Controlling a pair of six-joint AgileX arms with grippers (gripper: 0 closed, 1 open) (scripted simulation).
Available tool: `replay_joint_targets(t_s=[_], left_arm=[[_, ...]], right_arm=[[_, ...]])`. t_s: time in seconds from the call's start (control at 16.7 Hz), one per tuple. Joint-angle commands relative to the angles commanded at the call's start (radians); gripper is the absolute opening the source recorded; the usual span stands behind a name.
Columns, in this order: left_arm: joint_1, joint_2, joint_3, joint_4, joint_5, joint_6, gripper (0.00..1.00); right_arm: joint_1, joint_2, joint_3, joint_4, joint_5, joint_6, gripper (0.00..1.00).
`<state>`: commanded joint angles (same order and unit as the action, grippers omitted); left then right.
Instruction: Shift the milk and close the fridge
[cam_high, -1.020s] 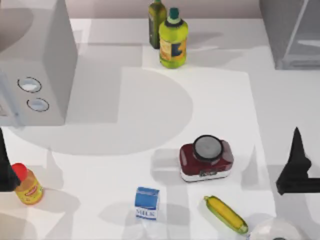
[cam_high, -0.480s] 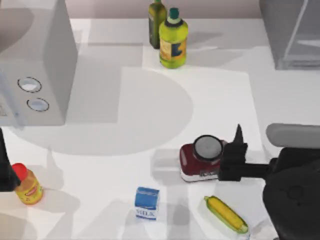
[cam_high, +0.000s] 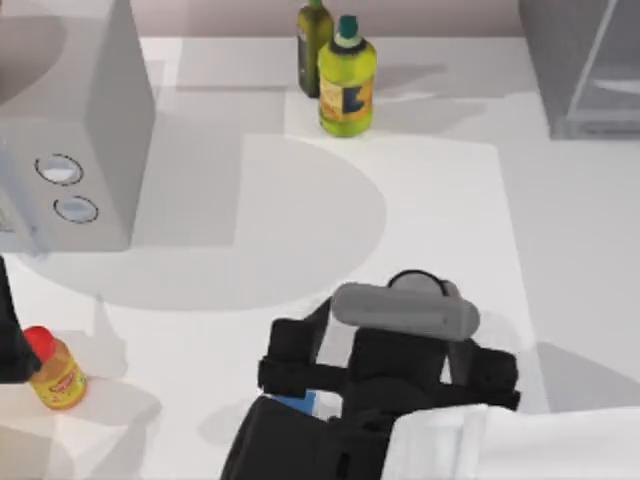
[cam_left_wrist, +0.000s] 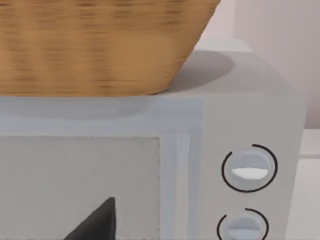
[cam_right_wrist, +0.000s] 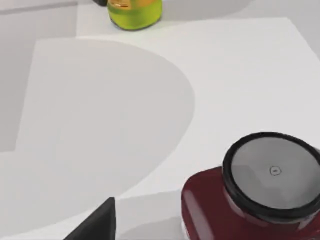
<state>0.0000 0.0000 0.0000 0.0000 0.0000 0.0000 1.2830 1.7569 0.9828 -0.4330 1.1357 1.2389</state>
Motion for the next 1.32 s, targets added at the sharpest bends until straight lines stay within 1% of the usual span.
replay_joint_targets(t_s=[0.18,0.36,0.48,0.6,0.72,1.08,1.32], left_arm=[[0.000,0.000,0.000,0.000,0.000,0.000,1.00],[0.000,0.000,0.000,0.000,0.000,0.000,1.00],[0.000,0.000,0.000,0.000,0.000,0.000,1.00],[0.000,0.000,0.000,0.000,0.000,0.000,1.00],[0.000,0.000,0.000,0.000,0.000,0.000,1.00],[0.000,0.000,0.000,0.000,0.000,0.000,1.00],[0.000,0.000,0.000,0.000,0.000,0.000,1.00]], right_arm=[[0.075,0.211,0.200,-0.244,0.044,0.256,1.00],[0.137,0.389,0.365,-0.449,0.081,0.470,1.00],[0.168,0.482,0.449,-0.555,0.100,0.581,1.00],[0.189,0.547,0.507,-0.628,0.113,0.656,1.00],[0.199,0.578,0.533,-0.662,0.119,0.692,1.00],[0.194,0.577,0.532,-0.660,0.118,0.690,1.00],[0.167,0.561,0.492,-0.549,0.129,0.596,1.00]])
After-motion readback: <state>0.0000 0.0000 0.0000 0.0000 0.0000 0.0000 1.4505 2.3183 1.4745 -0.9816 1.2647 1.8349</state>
